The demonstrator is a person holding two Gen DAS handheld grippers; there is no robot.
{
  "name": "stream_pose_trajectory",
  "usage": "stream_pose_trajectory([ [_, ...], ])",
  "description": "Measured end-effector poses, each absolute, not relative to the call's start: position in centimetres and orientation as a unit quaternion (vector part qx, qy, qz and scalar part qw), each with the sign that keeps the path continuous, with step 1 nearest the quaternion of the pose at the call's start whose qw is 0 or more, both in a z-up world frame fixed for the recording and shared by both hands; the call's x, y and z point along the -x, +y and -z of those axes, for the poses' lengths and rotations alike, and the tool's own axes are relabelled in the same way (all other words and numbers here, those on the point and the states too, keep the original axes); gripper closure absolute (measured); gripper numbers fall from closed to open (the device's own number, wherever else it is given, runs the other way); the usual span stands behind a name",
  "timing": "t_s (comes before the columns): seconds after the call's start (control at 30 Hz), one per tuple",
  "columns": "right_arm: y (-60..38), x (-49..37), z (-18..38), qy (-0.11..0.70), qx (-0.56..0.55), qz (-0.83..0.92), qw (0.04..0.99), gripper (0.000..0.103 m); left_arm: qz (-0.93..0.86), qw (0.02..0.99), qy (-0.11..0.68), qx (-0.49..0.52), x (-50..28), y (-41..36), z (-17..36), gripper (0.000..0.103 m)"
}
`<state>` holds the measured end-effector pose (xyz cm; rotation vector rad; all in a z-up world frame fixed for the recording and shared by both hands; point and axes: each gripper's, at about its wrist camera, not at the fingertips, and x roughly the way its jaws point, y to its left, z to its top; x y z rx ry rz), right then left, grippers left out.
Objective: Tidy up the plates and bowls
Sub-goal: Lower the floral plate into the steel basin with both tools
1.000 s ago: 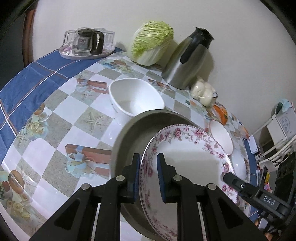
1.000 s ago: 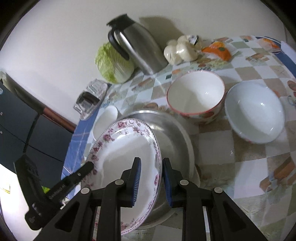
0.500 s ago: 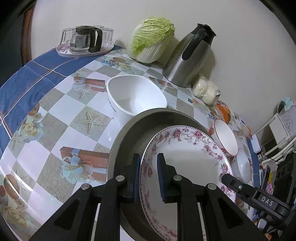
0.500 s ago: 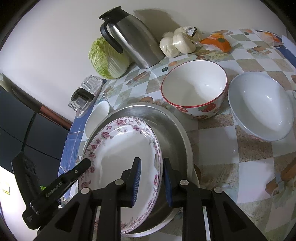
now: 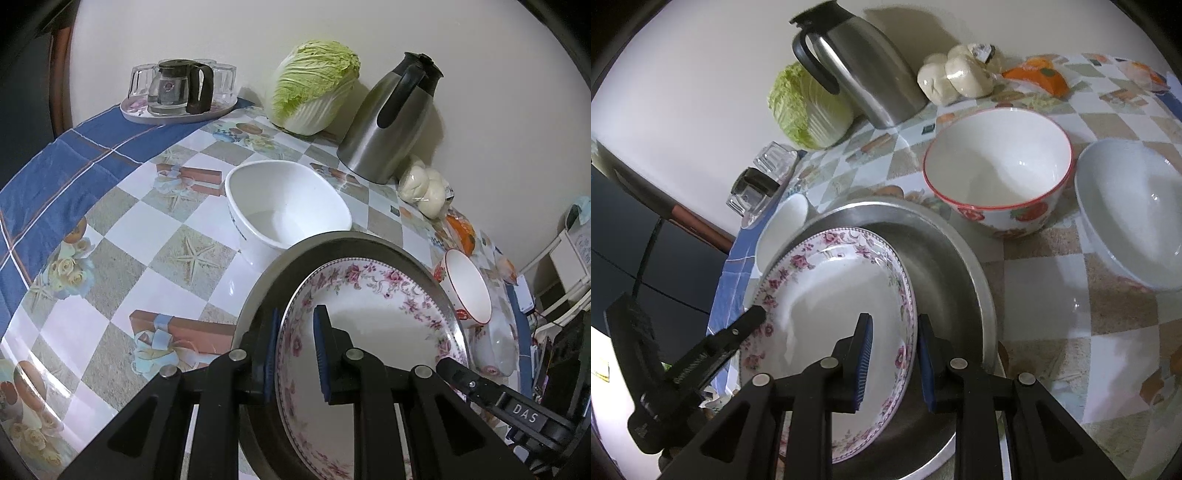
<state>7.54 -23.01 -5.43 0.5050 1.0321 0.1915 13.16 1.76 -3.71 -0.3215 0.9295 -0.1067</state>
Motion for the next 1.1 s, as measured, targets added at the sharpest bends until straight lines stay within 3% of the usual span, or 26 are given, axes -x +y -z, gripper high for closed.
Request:
stream_pose_trajectory([
  [0.4,-23.4,-7.5,5.9,0.501,-0.227,-0.062,0.833,0.075,0.055,0.874,0.46,0.146,-13.2,0.9,4.5,0.085],
  [0.53,-23.8,-7.2,5.6,0.496,-0.226,-0.052,0.837,0.079,0.058,0.873,0.464,0.135,-13.1,0.3,4.7,0.085],
  [1.1,-23.8,-6.4,4.7,0.497,-0.193,-0.026,0.846,0.082,0.057,0.869,0.481,0.101,-12.7,-0.7,5.0,0.083],
])
